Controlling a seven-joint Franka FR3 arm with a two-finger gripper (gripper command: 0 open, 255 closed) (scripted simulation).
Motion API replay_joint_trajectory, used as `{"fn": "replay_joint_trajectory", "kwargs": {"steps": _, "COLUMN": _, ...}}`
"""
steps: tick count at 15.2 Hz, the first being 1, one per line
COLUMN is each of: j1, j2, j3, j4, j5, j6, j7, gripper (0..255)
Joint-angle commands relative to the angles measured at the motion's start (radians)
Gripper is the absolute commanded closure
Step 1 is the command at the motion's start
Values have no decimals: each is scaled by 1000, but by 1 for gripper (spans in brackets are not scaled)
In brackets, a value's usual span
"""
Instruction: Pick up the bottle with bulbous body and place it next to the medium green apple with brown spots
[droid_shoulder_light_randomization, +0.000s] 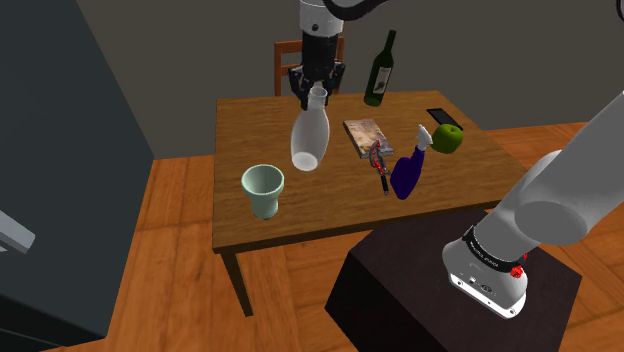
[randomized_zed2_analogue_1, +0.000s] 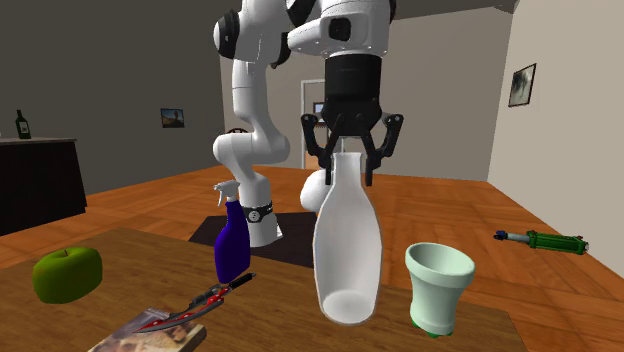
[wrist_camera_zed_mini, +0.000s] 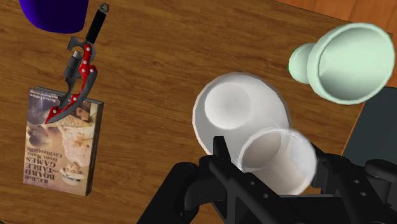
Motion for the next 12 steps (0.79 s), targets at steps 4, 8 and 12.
{"fn": "replay_joint_trajectory", "kwargs": {"steps": 4, "j1": 0, "j2": -3, "j3": 0, "j4": 65, "j5": 1, "j6": -68, "j7": 1, "gripper": 255}}
{"fn": "replay_joint_trajectory", "kwargs": {"steps": 8, "j1": 0, "j2": -4, "j3": 0, "j4": 118, "j5": 1, "j6": -122, "j7": 2, "gripper": 255}}
{"fn": "replay_joint_trajectory", "kwargs": {"steps": 12, "j1": 0, "j2": -1, "j3": 0, "j4": 176, "j5": 0, "j6": -176, "j7": 3, "gripper": 255}}
